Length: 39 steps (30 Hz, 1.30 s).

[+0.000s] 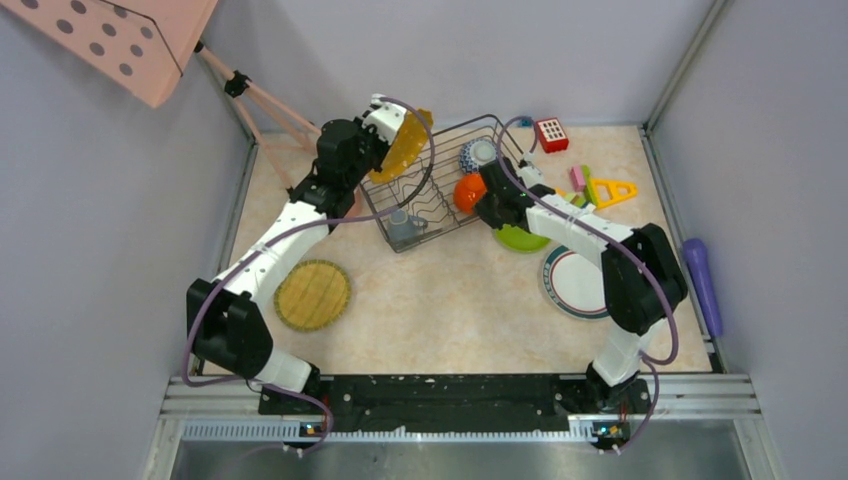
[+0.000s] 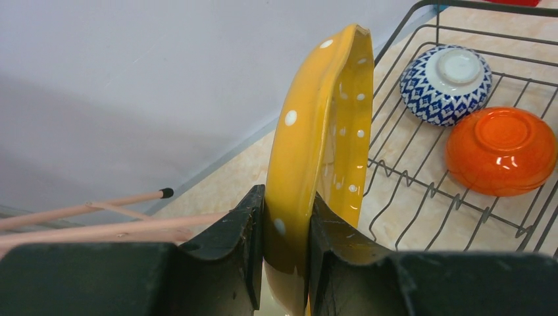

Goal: Load the mixed dishes into the dish rack

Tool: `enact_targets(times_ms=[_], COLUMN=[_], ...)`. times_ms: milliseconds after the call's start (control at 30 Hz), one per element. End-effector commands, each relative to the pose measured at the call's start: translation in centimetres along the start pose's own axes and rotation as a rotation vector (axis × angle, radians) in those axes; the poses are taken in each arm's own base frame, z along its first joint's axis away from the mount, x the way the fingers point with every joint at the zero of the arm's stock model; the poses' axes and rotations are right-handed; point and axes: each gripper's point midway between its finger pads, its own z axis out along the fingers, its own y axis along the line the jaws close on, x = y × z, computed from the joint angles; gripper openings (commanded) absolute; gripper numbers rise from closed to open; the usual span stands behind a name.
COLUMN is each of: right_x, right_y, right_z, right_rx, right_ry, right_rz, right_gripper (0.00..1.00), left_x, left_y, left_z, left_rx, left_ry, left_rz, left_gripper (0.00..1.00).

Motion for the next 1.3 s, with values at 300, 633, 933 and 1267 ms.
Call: enact_targets(times_ms=[300, 633, 933, 1267], right_x=[-0.8, -0.8, -1.1, -1.2], right_y=[-2.7, -2.9, -2.7, -1.8], right_z=[-3.3, -4.6, -4.2, -4.4], right_rx=[-0.012, -0.044, -0.032, -0.081], right_ry=[0.030, 0.037, 0.020, 0.015], right_rz=[-0.055, -0.068, -0.060, -0.042], right_gripper=[0.00, 0.00, 0.00, 0.00], left_x=[-10.8, -9.5, -6.6, -2.7], left_y=[2.7, 0.2, -0.7, -0.4], left_z=[-2.0, -2.6, -3.6, -1.5], left_rx=[-0.033, 0.082, 0.045, -0.045], left_ry=[-0.350, -0.311, -0.212, -0.127], left_rz=[0.093, 0.041, -0.002, -0.025], left_gripper=[0.00, 0.00, 0.00, 0.00])
